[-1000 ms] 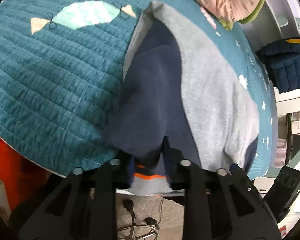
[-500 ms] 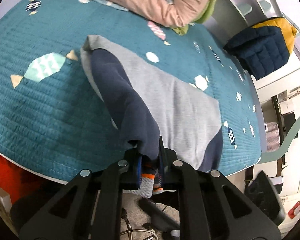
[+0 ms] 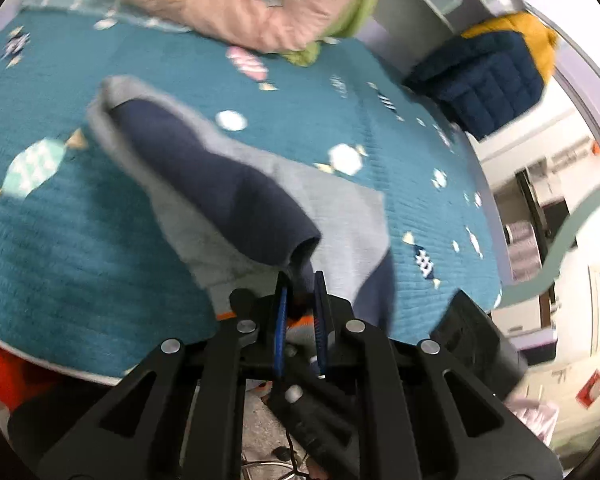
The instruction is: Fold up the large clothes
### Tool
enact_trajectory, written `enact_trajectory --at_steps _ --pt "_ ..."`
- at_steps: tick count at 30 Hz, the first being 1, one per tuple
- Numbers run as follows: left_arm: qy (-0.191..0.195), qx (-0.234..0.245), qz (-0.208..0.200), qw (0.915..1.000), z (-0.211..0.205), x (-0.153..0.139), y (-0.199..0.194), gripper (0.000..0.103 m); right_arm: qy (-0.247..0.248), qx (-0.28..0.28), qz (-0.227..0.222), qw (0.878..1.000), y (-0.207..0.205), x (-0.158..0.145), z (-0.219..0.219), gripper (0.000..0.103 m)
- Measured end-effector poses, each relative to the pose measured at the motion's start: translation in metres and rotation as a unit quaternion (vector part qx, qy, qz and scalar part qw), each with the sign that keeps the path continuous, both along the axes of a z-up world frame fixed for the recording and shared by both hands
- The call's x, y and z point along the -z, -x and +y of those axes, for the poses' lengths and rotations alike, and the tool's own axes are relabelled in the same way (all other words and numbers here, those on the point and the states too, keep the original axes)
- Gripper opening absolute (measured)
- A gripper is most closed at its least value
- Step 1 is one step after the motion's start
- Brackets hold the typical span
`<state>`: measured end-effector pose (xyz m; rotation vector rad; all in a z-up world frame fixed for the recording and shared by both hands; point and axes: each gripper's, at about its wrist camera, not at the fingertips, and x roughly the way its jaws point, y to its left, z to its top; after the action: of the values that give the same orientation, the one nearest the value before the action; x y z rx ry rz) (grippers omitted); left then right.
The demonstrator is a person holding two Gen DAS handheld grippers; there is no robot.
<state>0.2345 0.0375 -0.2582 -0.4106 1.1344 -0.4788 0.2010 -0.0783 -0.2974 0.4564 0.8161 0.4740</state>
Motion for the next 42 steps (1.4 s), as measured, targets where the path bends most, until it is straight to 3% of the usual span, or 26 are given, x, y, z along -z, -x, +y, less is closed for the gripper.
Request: enact_trajectory --at_steps 3,6,9,10,14,19,24,26,30,35,38,42 --pt "0.031 0.034 -0.033 0.9984 -0.023 -0.017 0.005 0.013 -0.066 0.045 0.011 0.997 0.003 -0.005 -0.041 0.011" --pt "0.059 0.052 -0.085 0.9933 -0.04 -0.041 0.013 0.02 -0.13 0.101 0.021 0.986 0.015 -0.002 -0.09 0.011" --pt "0.043 0.038 -0.104 0.993 -0.047 -0.048 0.011 0.034 -0.167 0.162 0.037 0.972 0.029 0.009 -0.134 0.011" --pt "0.02 0.028 -0.098 0.9946 -0.051 -0.042 0.007 0.04 -0.175 0.181 0.049 0.967 0.033 0.016 -0.147 0.011" --pt "-0.059 0.009 -0.064 0.9962 -0.068 -0.002 -0.007 0.041 -0.198 0.258 0.108 0.939 0.051 0.055 -0.187 0.011" --pt "-0.1 0.006 0.016 0.9948 -0.083 0.071 -0.017 0.041 -0.209 0.295 0.163 0.918 0.06 0.088 -0.204 0.013" --pt "-0.119 -0.011 0.052 0.9915 -0.08 0.116 -0.023 0.052 -0.184 0.284 0.169 0.926 0.059 0.077 -0.214 0.028" --pt "-0.12 -0.022 0.047 0.9914 -0.076 0.118 -0.024 0.062 -0.164 0.282 0.162 0.931 0.059 0.065 -0.219 0.035" --pt "-0.097 -0.027 0.056 0.9933 -0.066 0.122 -0.022 0.065 -0.105 0.302 0.15 0.936 0.072 0.051 -0.235 0.059" --pt "-0.093 -0.032 0.057 0.9935 -0.06 0.13 -0.019 0.073 -0.128 0.263 0.206 0.934 0.051 0.088 -0.24 0.06" --pt "-0.088 -0.036 0.053 0.994 -0.06 0.126 -0.018 0.073 -0.143 0.243 0.203 0.938 0.044 0.099 -0.24 0.06" --pt "-0.068 -0.032 0.072 0.9945 -0.056 0.134 -0.015 0.073 -0.155 0.223 0.205 0.94 0.026 0.105 -0.237 0.069"
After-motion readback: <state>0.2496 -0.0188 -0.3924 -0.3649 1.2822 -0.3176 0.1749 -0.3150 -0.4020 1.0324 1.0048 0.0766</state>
